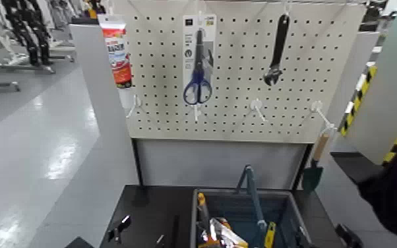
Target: Put the yellow pliers into the crate.
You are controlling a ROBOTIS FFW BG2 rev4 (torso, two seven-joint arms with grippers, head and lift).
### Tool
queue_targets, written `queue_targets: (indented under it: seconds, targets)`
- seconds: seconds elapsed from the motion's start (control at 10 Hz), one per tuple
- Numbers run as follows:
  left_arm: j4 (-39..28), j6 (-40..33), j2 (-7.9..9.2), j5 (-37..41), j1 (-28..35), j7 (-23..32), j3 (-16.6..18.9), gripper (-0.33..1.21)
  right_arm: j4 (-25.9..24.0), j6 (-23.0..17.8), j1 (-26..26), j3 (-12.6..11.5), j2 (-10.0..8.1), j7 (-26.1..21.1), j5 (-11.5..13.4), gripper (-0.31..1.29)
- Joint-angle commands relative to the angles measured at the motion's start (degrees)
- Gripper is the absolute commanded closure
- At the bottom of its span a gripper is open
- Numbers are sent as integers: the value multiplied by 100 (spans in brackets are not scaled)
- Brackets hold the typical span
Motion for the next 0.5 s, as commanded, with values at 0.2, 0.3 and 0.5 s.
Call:
queue_targets:
  seconds: [0.2, 0.3, 0.5]
  targets:
    - [-38, 24, -35, -17, 66, -30, 60, 12, -40, -538, 652, 78, 194, -159, 8, 11]
    - [-47, 33, -62, -17, 84, -30, 77, 12, -110, -582, 775, 113, 194, -221, 69, 12]
    - [-73, 77, -123, -44, 128, -30, 139, 12, -181, -529, 933, 174, 194, -423, 95, 12]
